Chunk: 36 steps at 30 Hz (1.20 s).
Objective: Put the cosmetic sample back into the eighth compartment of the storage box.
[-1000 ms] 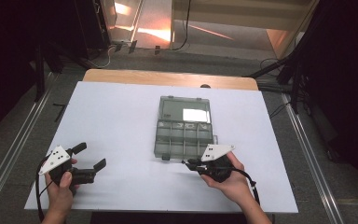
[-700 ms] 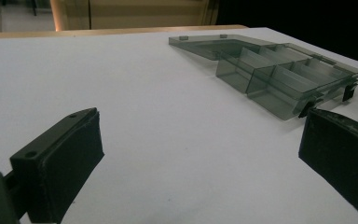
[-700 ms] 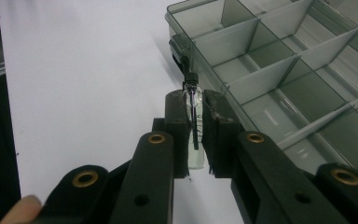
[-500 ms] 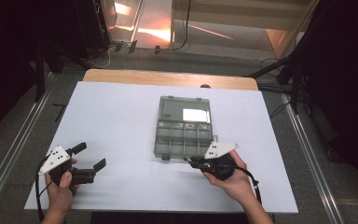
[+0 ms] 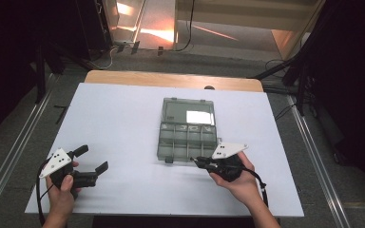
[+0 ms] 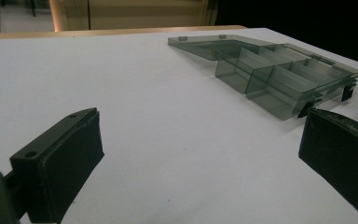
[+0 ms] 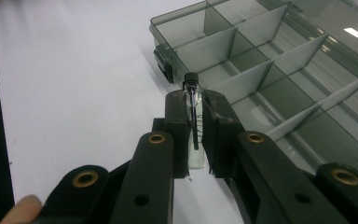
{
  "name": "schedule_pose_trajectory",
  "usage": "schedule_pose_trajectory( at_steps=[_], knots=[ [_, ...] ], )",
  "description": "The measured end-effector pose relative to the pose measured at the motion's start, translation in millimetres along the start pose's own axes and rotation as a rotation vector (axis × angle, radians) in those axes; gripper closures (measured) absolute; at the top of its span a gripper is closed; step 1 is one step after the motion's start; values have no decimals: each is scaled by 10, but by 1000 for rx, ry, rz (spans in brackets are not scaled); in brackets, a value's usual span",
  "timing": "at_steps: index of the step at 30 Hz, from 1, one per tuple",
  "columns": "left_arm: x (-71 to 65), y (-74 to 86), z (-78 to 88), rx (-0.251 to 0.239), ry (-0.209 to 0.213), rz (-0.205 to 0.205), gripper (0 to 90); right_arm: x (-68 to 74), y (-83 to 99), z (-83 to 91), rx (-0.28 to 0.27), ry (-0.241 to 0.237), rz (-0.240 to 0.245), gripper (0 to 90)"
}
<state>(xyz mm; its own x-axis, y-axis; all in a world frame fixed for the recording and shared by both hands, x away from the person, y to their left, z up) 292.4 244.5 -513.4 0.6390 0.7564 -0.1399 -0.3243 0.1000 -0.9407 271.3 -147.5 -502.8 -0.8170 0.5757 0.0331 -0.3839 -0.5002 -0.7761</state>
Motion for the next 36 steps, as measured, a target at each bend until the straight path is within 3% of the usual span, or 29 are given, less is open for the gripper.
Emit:
schedule_pose_trajectory(
  at_steps=[16, 36],
  knots=[
    [-6, 1, 0, 2, 4, -7, 0, -92, -5, 66, -16, 37, -23, 824],
    [-6, 3, -2, 4, 3, -9, 0, -295, 60, 129, -33, 127, -87, 824]
  ],
)
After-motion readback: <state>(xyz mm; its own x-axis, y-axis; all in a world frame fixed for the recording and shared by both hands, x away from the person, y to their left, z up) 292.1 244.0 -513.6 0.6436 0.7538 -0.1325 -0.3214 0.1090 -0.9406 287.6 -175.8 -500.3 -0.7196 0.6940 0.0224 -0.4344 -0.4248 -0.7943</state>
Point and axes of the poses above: each handheld gripper's, and its own axes: z roughly backward along the jaws, y roughly out of its underside, x roughly to its left, the point moved 6 cm from there along -z, roughly forward along the jaws, and after that the axes turned 1 degree about z, right-handed, at the moved point
